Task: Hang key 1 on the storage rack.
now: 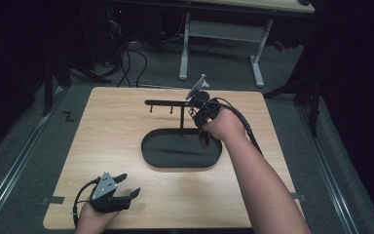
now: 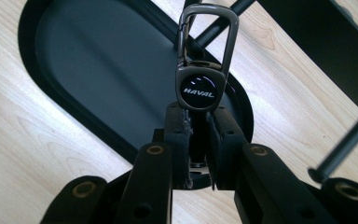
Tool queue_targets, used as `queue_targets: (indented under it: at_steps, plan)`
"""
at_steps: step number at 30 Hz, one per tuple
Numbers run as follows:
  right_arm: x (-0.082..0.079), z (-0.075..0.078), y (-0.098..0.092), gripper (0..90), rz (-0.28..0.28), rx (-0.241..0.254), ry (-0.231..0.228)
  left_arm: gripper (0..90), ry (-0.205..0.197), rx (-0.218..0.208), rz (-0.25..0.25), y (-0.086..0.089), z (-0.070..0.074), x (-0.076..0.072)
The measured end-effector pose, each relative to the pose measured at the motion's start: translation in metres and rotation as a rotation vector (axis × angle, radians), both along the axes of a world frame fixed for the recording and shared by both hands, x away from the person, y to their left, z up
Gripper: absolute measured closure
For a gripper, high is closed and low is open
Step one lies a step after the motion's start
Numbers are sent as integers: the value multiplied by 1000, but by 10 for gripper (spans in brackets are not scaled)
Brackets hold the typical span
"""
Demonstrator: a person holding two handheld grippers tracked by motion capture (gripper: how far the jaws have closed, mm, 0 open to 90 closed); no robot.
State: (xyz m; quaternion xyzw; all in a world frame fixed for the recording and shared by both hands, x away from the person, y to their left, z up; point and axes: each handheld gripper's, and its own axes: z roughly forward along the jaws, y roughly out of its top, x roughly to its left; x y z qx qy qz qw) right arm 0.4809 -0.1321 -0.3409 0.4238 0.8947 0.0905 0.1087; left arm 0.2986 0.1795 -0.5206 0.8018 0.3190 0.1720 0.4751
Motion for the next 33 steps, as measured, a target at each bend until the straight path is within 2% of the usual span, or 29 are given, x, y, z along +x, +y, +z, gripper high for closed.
queue_targets:
  at_steps: [4,5,9,10,18,19,21,27,33]
  plan:
    - [2,-5,2,798,-26,7,2,286,0,-2,1,0,0,0]
    - [4,-6,1,797,-10,9,-5,286,0,-2,1,0,0,0]
    - [6,-9,0,796,-21,15,-14,287,3,-2,0,2,0,0]
    - [6,-11,1,794,-39,24,-10,287,3,0,-1,2,0,0]
    - [9,-14,1,779,-40,34,-18,286,5,1,-5,0,0,0]
    - [8,-14,2,776,-57,36,-13,286,5,2,-5,0,0,0]
    - [10,-14,1,765,-43,36,-20,287,4,-1,-3,0,-1,0]
    - [11,-14,0,766,-54,43,-21,286,4,1,-3,1,0,0]
    - [5,-13,-3,750,-53,45,-22,286,11,6,-6,1,0,0]
